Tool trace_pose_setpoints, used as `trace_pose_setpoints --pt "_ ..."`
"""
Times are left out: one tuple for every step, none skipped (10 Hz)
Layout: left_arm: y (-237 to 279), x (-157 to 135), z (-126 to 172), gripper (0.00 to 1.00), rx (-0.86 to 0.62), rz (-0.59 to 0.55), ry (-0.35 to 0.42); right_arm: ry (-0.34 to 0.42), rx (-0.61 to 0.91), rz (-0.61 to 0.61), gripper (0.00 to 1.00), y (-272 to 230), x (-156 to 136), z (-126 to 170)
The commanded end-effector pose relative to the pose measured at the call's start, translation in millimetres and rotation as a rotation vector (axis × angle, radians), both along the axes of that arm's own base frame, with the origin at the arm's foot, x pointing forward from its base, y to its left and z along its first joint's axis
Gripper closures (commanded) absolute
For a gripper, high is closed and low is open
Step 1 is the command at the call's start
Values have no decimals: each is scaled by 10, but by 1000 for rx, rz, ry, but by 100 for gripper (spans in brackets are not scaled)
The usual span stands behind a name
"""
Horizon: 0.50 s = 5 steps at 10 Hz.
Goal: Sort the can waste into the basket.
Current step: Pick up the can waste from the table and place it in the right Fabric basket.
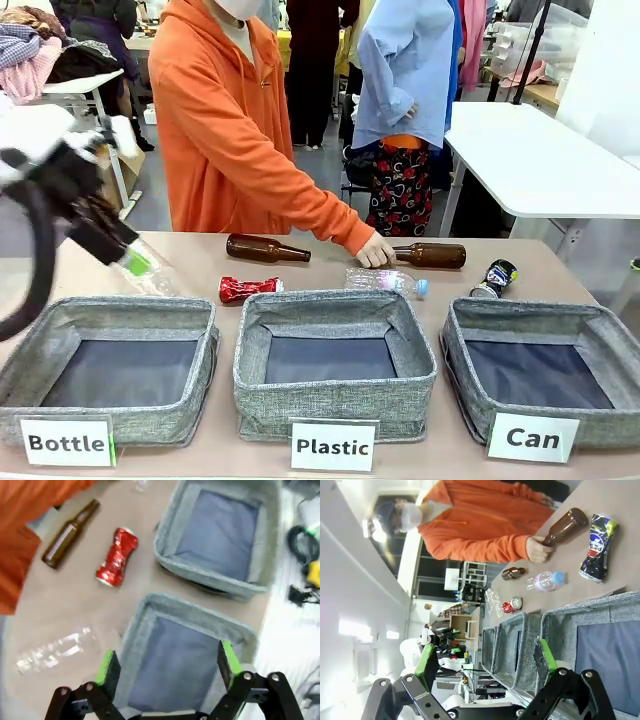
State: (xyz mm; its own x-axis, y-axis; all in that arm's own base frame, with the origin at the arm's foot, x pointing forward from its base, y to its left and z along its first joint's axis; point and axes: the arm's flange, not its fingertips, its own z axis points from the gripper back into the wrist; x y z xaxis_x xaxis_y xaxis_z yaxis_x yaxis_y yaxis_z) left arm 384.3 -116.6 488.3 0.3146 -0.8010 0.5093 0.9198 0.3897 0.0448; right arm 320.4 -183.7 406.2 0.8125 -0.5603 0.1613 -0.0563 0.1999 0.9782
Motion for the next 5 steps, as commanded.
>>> trace_pose_setpoints --pt "-102 136 -121 0 40 319 -3 -26 5 -3 0 -7 19 7" --pt "0 0 0 0 0 0 0 -26 5 -3 0 -7 19 7" --pt "0 0 0 0 0 0 0 -26 5 -3 0 -7 19 7" --pt "-197 112 -121 0 34 84 -37 -26 5 -3 0 -7 19 7" --pt "-319 286 -129 0 28 35 -69 -26 5 -3 0 -7 19 7"
